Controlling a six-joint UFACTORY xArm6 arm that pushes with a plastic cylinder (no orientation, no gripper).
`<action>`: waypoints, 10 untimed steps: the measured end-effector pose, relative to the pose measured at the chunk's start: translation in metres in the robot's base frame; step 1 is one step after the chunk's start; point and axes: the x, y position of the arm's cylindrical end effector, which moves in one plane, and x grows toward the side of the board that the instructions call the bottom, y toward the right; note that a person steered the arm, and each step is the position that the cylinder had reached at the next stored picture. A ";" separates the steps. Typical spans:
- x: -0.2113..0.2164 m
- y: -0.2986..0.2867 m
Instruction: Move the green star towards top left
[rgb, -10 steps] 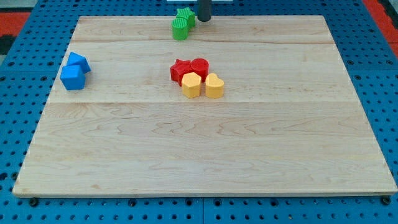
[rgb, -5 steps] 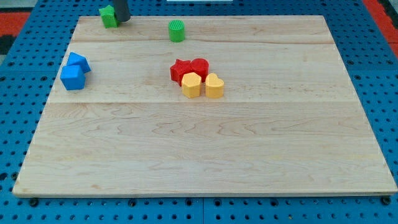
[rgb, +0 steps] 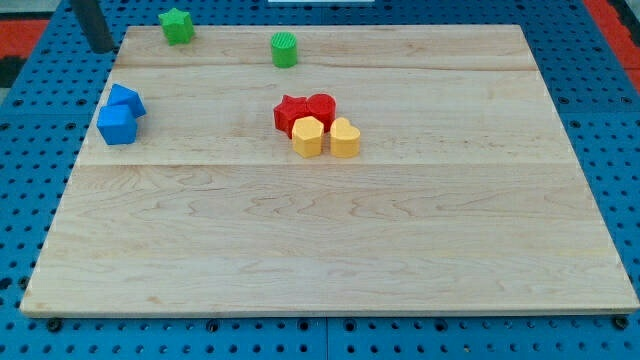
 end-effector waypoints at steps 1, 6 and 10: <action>-0.034 0.001; 0.071 0.182; -0.033 0.266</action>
